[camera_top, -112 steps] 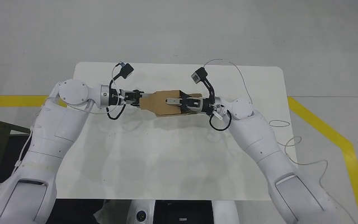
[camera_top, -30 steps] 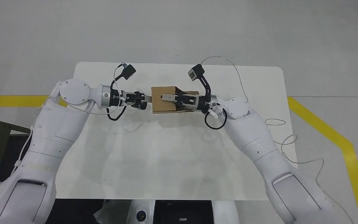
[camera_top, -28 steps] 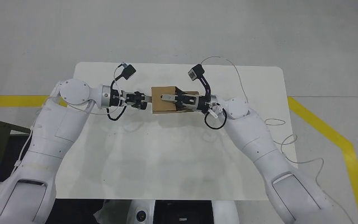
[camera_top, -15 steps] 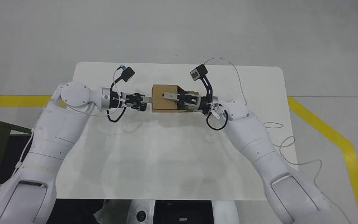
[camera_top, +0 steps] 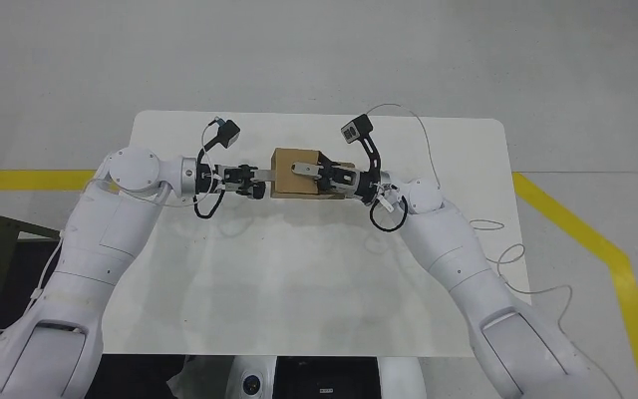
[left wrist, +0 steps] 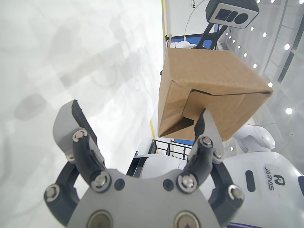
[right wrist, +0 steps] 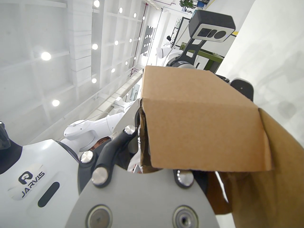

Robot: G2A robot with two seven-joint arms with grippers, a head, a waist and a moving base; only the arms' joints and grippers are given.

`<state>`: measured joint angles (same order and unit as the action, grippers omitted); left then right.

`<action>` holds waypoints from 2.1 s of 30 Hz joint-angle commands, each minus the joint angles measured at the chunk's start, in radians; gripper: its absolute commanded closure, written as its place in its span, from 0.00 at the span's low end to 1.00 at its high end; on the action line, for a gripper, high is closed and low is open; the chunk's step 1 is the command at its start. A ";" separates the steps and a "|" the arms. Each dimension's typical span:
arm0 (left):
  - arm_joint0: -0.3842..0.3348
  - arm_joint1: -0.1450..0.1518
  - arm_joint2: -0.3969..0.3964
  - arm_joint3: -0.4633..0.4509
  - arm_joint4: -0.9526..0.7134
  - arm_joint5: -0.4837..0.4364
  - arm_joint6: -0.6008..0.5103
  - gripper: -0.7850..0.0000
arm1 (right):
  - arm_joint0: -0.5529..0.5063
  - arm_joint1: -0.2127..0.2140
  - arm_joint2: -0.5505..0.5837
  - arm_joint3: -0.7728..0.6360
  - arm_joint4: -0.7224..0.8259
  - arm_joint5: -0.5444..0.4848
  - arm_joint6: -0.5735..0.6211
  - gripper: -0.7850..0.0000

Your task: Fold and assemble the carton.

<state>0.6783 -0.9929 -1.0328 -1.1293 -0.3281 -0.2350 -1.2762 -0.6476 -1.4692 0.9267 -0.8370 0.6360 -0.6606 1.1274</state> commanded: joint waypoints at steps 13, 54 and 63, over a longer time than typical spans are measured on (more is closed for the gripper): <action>-0.010 -0.007 0.009 0.003 -0.012 0.003 -0.006 0.00 | 0.006 -0.008 0.003 0.013 0.003 0.000 0.012 1.00; -0.018 -0.022 0.016 0.049 -0.071 0.041 -0.019 0.00 | 0.000 -0.022 0.021 0.016 0.023 -0.002 0.030 1.00; -0.023 -0.027 0.021 0.052 -0.079 0.041 -0.027 0.00 | 0.003 -0.024 0.021 0.021 0.021 -0.001 0.031 1.00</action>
<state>0.6560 -1.0196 -1.0121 -1.0785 -0.4073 -0.1948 -1.3027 -0.6449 -1.4935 0.9480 -0.8163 0.6572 -0.6612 1.1588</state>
